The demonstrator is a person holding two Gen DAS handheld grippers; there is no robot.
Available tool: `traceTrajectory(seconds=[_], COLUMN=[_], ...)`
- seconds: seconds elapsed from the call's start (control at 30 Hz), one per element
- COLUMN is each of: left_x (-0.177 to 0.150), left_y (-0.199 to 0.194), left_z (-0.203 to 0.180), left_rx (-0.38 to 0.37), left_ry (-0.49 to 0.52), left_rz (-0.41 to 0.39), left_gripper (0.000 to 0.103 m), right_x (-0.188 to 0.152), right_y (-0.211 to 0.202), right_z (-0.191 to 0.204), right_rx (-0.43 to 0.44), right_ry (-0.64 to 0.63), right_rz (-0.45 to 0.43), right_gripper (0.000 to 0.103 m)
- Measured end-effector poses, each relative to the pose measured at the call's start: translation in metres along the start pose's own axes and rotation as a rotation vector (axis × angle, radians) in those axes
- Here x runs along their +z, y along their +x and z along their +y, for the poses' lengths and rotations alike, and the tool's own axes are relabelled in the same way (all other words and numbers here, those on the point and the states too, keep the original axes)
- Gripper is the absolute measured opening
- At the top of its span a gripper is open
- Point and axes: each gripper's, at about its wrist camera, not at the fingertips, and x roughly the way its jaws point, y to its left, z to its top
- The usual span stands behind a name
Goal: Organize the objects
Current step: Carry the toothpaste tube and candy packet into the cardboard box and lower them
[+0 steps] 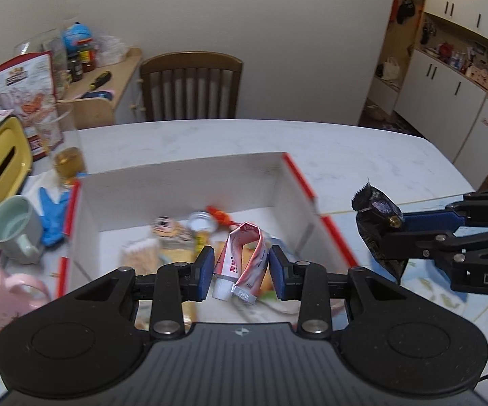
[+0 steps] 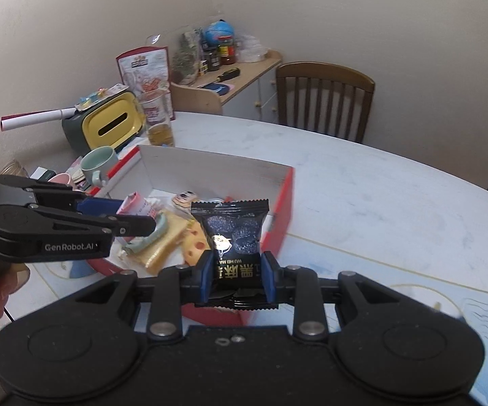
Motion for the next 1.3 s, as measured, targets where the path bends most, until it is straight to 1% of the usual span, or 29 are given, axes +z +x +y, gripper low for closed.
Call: traceTrajectory(seconds=[0.23, 0.4, 0.63, 0.87, 1.03, 1.3], left_x=[0.015, 0.028, 0.036, 0.039, 0.037, 0.033], left_y=[0.013, 0.04, 0.083, 0.122, 0.142, 0.16], left_z=[0.034, 0.047, 0.056, 0.062, 0.07, 0.074], left_rx=[0.044, 0.046, 0.043, 0.052, 0.049, 0.037], left_ry=[0.028, 0.056, 0.072, 0.104, 0.099, 0.114], left_rz=[0.004, 0.019, 0.076, 0.148, 0.193, 0.253], left_gripper=[0.034, 0.034, 0.034, 0.034, 0.034, 0.034], right_x=[0.013, 0.027, 0.043, 0.05, 0.05, 0.058], right_y=[0.029, 0.055, 0.101, 0.145, 0.169, 0.19], right_z=[0.023, 0.032, 0.035, 0.035, 0.034, 0.036], right_rx=[-0.006, -0.029, -0.072, -0.105, -0.104, -0.104], right_ry=[-0.017, -0.037, -0.058, -0.088, -0.101, -0.135], right_rz=[0.021, 0.041, 0.099, 0.16, 0.193, 0.235], right_gripper=[0.029, 0.029, 0.029, 0.029, 0.029, 0.029])
